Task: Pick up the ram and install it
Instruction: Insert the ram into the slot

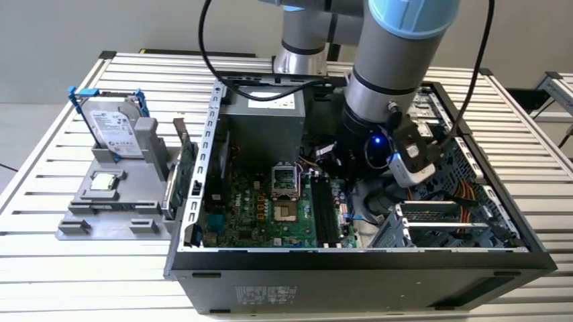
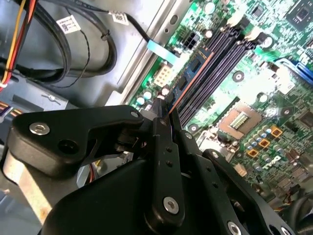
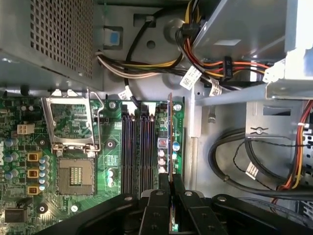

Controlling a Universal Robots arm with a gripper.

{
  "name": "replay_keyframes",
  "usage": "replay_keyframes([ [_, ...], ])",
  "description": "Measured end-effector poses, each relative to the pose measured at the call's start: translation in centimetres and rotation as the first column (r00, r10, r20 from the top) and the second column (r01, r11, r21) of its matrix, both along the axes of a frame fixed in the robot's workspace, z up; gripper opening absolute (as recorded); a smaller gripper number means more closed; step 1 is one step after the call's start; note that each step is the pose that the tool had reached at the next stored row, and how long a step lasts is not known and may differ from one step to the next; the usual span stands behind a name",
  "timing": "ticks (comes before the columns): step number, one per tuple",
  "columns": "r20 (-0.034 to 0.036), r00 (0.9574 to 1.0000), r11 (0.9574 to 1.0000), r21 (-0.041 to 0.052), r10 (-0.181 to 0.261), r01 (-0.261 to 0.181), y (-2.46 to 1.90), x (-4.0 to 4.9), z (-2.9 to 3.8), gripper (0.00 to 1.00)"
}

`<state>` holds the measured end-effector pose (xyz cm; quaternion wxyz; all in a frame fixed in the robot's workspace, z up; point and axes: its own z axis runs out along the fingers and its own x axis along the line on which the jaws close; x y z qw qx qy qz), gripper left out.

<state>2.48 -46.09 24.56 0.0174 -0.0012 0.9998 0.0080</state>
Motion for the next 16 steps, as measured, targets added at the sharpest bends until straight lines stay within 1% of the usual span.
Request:
replay_keyframes([
  [3,-0.0006,1.0000,1.0000,0.0001,0.000,0.000,-0.33,-0.01,-0.08,0.00],
  [10,-0.0020,1.0000,1.0000,-0.0001,0.000,0.000,-0.37,-0.01,-0.15,0.00],
  [12,-0.0045,1.0000,1.0000,-0.0004,0.000,0.000,-0.44,-0.01,-0.18,0.00],
  [16,-0.0060,1.0000,1.0000,-0.0006,0.000,0.000,-0.61,-0.09,-0.31,0.00],
])
